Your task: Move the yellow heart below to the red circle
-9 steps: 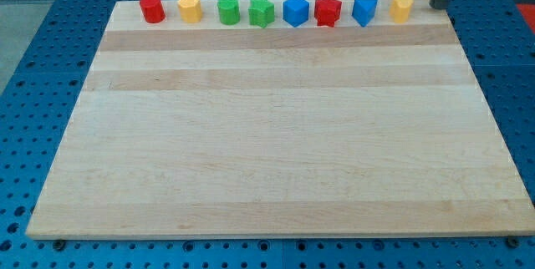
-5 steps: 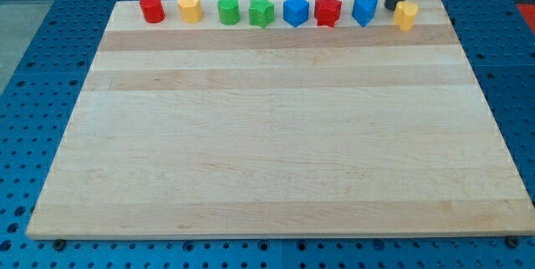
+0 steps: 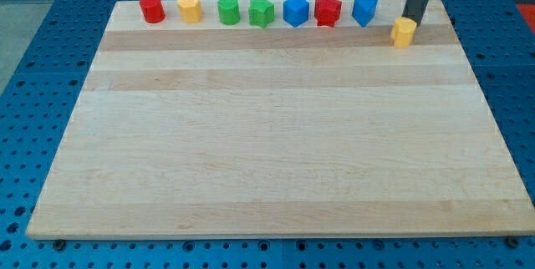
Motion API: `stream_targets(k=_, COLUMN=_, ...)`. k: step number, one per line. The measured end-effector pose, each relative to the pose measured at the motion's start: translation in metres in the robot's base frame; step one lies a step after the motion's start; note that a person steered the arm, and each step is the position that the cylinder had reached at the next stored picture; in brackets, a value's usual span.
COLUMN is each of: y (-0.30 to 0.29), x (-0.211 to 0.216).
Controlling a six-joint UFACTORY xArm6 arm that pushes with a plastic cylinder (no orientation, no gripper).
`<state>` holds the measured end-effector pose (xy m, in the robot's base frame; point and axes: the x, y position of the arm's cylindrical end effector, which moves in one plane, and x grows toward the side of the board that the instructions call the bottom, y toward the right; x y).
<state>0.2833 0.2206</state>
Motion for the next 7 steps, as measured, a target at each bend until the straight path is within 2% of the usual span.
stream_targets(k=2, y=-0.007, x=0.057)
stream_targets(k=4, y=-0.054, x=0.103)
stream_targets(k=5, y=-0.075, x=0.108)
stream_targets(k=7, y=-0.069, x=0.090)
